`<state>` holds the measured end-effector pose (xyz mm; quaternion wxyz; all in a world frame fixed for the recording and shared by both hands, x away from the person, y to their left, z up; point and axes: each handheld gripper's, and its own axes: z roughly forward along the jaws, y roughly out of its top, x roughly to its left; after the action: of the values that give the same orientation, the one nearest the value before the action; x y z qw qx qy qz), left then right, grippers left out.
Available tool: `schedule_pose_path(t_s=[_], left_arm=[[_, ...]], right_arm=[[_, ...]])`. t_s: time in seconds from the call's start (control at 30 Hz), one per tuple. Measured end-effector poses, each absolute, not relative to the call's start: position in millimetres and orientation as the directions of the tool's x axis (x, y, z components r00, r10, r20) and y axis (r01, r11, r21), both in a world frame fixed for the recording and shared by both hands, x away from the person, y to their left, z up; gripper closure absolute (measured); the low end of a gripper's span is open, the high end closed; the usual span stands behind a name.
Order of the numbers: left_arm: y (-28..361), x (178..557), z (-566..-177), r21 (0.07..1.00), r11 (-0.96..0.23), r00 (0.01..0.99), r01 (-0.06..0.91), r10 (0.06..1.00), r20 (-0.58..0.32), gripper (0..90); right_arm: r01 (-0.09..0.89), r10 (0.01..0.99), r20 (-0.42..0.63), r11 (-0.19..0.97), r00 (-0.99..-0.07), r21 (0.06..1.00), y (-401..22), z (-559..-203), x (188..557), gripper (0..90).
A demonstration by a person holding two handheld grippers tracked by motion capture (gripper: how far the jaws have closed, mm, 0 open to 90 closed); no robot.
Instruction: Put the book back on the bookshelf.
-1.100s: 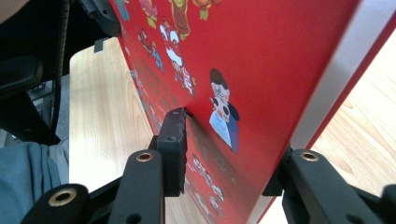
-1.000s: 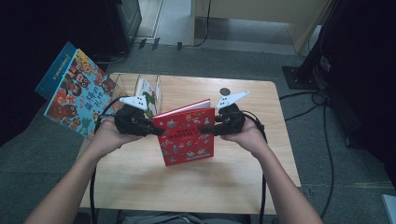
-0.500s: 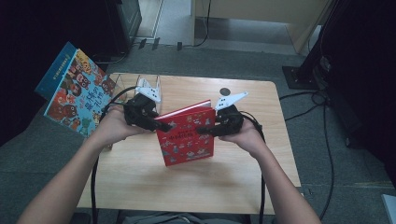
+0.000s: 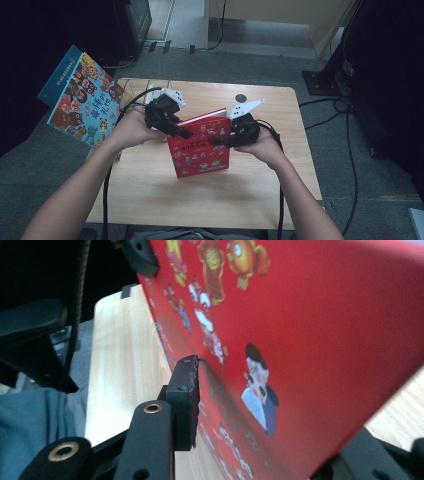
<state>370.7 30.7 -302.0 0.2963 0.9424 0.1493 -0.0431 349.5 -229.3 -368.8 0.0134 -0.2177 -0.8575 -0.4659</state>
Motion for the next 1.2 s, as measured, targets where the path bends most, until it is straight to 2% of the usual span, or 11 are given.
schedule_pose_path(t_s=[0.03, 0.33, 0.4, 0.63, 0.77, 1.2], left_arm=[[31.0, 371.2, -300.3, 0.533, -0.79, 0.953, 0.303, 0.253, -0.167, 72.9], [31.6, 370.8, -295.1, 0.479, -0.829, 0.958, 0.288, 0.251, -0.141, 80.1], [33.3, 371.9, -295.0, 0.485, -0.82, 0.953, 0.304, 0.264, -0.151, 80.4], [30.5, 371.3, -287.6, 0.494, -0.797, 0.937, 0.348, 0.311, -0.159, 80.7], [36.3, 373.3, -277.1, 0.499, -0.772, 0.918, 0.394, 0.359, -0.169, 80.6], [82.0, 374.9, -263.0, 0.503, -0.707, 0.862, 0.498, 0.466, -0.199, 80.6]], right_arm=[[0.381, 0.344, 0.235, 0.461, -0.909, 0.802, -233.7, -371.2, 348.8, 55.2], [0.4, 0.378, 0.246, 0.411, -0.892, 0.819, -262.7, -388.3, 342.8, 53.2], [0.439, 0.427, 0.257, 0.411, -0.867, 0.799, -273.3, -398.8, 342.4, 53.1], [0.512, 0.503, 0.283, 0.405, -0.816, 0.757, -282.3, -430.0, 340.3, 52.5], [0.562, 0.598, 0.245, 0.427, -0.763, 0.709, -282.1, -452.6, 339.8, 50.5], [0.605, 0.712, 0.141, 0.456, -0.688, 0.653, -276.1, -488.0, 342.5, 48.5]])
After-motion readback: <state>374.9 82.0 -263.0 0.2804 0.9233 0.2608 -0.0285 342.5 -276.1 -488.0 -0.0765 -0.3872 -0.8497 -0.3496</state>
